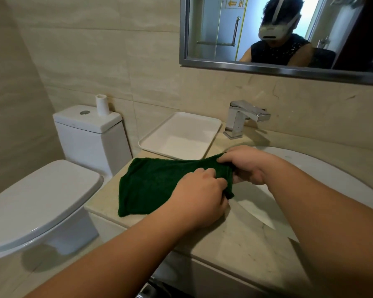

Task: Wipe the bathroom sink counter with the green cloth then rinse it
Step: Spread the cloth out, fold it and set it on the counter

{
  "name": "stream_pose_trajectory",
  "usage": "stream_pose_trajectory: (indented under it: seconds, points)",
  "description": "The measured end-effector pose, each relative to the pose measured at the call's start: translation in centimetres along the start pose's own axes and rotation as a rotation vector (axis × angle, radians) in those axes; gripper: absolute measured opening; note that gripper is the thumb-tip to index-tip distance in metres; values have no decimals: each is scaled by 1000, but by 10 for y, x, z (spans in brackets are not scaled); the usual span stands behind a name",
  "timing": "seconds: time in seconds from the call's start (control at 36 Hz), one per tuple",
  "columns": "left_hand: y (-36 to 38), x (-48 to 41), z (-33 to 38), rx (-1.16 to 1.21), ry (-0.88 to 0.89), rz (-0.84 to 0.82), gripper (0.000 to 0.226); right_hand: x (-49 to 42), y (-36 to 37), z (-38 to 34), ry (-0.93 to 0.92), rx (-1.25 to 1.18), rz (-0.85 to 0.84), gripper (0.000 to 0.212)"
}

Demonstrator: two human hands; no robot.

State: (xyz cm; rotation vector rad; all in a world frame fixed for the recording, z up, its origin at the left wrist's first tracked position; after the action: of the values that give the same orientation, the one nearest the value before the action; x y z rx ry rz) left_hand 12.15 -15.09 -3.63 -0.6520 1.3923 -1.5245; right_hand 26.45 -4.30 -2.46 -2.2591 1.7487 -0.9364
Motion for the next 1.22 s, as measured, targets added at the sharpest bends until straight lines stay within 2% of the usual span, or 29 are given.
stream_pose_trajectory:
  seconds: [0.11, 0.22, 0.28, 0.31, 0.39, 0.47, 0.56, 0.64, 0.67, 0.81, 0.86, 0.92, 1.0, 1.11, 1.22]
  points:
    - [-12, -1, 5, 62, -48, 67, 25, 1, -4, -2, -34, -35, 73, 9]
    - [-20, -3, 12, 176, -89, 68, 22, -7, -6, 1, -53, -166, 128, 26]
    - [-20, -2, 13, 300, -113, 57, 17, -6, -7, 2, -69, -206, 163, 28]
    - [-19, -1, 12, 368, -130, 37, 22, -6, -7, 2, -75, -209, 183, 27]
    - [-18, 3, 13, 501, -143, -77, 41, -4, -9, 7, -84, -114, 209, 27]
    - [-18, 5, 11, 594, -196, -123, 32, 0, -10, 12, -80, -16, 194, 34]
    - [-18, 6, 8, 668, -231, -70, 12, 1, -13, 14, -73, 5, 197, 31]
    - [-21, 8, 8, 694, -275, -1, 33, 3, -14, 9, -102, -1, 209, 18]
    - [-24, 9, 7, 688, -285, 18, 33, 4, -14, 6, -110, -8, 213, 14]
    - [-41, 24, -10, 830, -435, 75, 16, 6, -2, -28, -174, -27, 159, 11]
    - [-48, 36, -23, 880, -519, 67, 9, 6, 12, -47, -228, 25, 127, 12]
    - [-54, 51, -38, 918, -586, 37, 12, 5, 30, -65, -289, 108, 104, 14]
    - [-63, 73, -58, 903, -664, -14, 14, 4, 64, -84, -344, 216, 40, 15]
    - [-70, 93, -76, 794, -729, -100, 5, 3, 108, -96, -382, 390, -32, 23]
    - [-65, 104, -85, 675, -749, -301, 23, 3, 135, -100, -471, 537, -85, 29]
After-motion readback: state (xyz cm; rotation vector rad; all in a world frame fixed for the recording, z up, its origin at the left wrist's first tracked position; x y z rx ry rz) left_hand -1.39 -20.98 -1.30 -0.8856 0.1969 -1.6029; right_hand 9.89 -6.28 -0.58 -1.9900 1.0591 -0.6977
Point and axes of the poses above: each hand's wrist, its own x-axis away from the middle knuckle, its own y-axis out of the palm, z = x × y, the point moved 2 cm from there along -x, towards the middle knuckle, and after that the axes turned 7 degrees about x, right-handed, at the moved point
